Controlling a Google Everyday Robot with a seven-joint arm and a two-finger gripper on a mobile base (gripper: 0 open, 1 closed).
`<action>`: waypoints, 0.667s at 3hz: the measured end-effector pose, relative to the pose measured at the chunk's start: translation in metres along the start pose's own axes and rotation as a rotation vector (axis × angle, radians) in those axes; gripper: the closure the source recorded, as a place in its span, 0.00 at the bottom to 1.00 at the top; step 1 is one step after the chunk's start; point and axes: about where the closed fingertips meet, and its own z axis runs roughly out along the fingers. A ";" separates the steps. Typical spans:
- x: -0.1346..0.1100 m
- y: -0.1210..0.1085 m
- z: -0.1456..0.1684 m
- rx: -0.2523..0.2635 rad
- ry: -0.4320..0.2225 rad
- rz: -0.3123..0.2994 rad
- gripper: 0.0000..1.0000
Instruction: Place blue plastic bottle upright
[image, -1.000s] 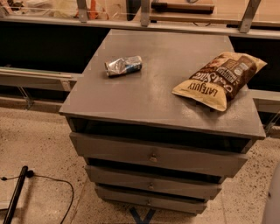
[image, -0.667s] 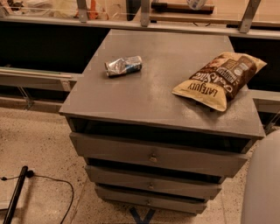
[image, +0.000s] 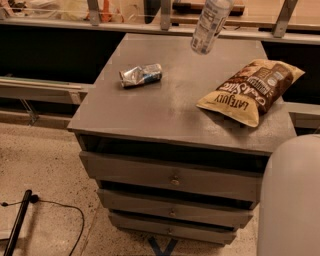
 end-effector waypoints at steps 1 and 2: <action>0.025 0.038 0.013 -0.138 0.151 0.052 1.00; 0.040 0.047 0.022 -0.159 0.255 0.062 1.00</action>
Offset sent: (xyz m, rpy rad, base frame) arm -0.0040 -0.0149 -0.0275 -0.3600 0.3528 0.1668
